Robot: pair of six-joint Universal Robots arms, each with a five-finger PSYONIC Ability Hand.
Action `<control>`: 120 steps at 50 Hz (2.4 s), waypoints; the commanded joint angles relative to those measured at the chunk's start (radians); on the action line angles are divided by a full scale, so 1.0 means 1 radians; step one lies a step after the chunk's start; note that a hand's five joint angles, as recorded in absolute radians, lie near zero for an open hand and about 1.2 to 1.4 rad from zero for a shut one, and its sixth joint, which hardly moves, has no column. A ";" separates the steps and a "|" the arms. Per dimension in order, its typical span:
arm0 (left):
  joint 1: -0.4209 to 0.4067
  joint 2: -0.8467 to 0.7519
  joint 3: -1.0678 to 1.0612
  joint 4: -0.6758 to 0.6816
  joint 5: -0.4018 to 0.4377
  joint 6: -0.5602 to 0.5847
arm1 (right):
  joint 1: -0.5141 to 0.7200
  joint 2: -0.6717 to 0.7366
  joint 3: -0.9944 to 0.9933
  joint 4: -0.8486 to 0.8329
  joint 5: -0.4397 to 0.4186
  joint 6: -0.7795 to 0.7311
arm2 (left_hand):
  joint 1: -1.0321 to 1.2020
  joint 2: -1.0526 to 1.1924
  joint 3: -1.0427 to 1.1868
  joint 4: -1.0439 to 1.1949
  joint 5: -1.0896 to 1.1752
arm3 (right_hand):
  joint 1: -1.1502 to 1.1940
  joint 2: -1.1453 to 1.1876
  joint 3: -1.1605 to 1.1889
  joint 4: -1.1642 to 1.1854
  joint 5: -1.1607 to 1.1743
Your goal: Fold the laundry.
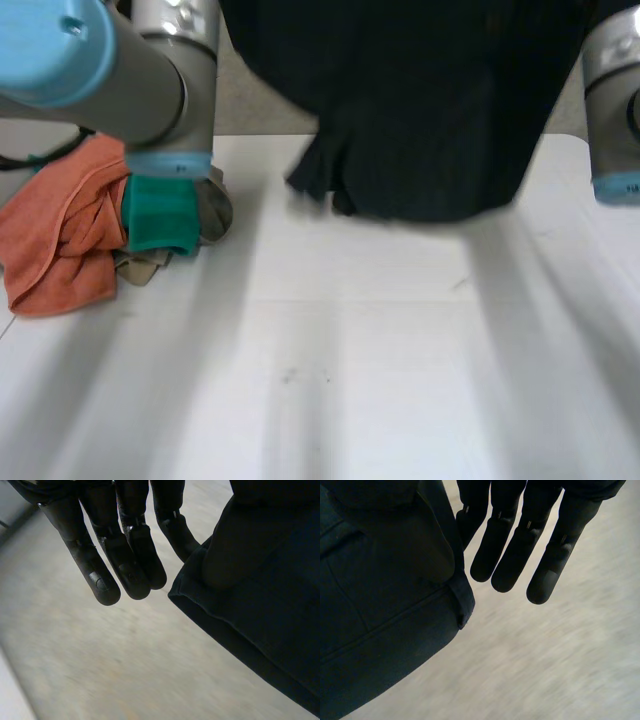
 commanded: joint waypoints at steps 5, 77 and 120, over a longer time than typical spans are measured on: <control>0.005 0.019 -0.145 -0.039 -0.001 -0.010 | 0.050 0.024 0.023 -0.028 0.001 0.018 | 0.252 0.197 0.200 0.196 0.274 | 0.283 0.217 0.200 0.192 0.226; -0.116 0.228 -0.800 -0.790 0.024 -0.054 | -0.068 -0.268 0.793 0.815 -0.172 -0.376 | 0.252 0.197 0.200 0.196 0.274 | 0.283 0.217 0.200 0.192 0.226; -0.001 0.067 -0.604 0.053 -0.001 -0.022 | 0.105 0.185 0.190 0.135 0.024 -0.026 | 0.252 0.197 0.200 0.196 0.274 | 0.283 0.217 0.200 0.192 0.226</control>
